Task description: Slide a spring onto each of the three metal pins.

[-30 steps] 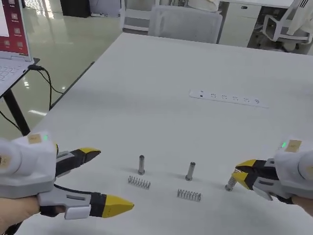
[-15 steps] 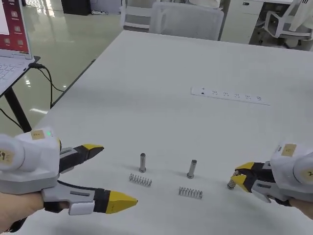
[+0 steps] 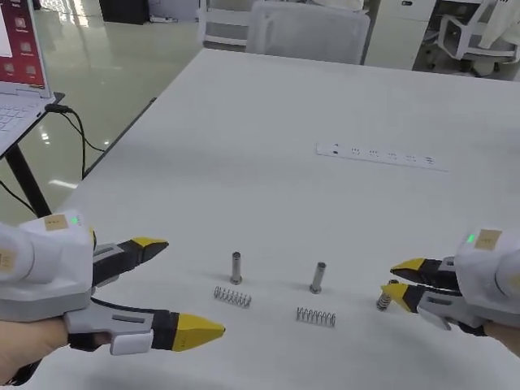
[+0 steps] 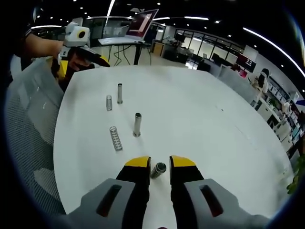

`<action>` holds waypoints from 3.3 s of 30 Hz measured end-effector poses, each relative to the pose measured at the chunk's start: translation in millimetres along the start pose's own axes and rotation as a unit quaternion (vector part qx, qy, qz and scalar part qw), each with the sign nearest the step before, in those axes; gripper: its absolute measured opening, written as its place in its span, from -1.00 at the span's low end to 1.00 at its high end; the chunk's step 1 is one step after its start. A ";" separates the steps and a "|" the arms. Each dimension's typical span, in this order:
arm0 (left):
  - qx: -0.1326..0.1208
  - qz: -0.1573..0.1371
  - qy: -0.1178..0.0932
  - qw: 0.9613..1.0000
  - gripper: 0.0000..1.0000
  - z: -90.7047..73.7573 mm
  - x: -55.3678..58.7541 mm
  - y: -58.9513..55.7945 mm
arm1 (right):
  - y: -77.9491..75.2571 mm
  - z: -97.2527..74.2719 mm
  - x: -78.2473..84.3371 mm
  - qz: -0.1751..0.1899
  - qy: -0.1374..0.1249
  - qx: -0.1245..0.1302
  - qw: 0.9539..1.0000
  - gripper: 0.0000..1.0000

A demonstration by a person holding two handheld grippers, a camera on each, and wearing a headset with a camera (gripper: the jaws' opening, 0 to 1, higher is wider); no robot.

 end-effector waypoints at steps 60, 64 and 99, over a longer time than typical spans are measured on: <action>0.012 0.008 0.009 1.000 0.93 0.5 -0.3 -6.7 | 64.4 26.1 -31.6 -0.048 -0.005 -0.117 0.992 -0.77; 0.012 0.008 0.011 1.000 0.93 -0.7 0.4 -6.4 | 68.1 30.3 -26.6 -0.049 0.003 -0.125 0.991 -0.77; 0.008 0.001 0.017 1.000 0.92 -6.0 9.4 -8.9 | 77.4 60.1 17.8 -0.073 0.091 -0.184 0.976 -0.78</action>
Point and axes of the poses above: the centre of the closed fingertips' face, and the gripper's own axes: z roughly forward along the fingers, y roughly to its left, x roughly out of its underside, the point moved 3 cm from there along -z, roughly backward along the fingers, and after that the axes turned 15 degrees about -y, right-handed, at the moved point
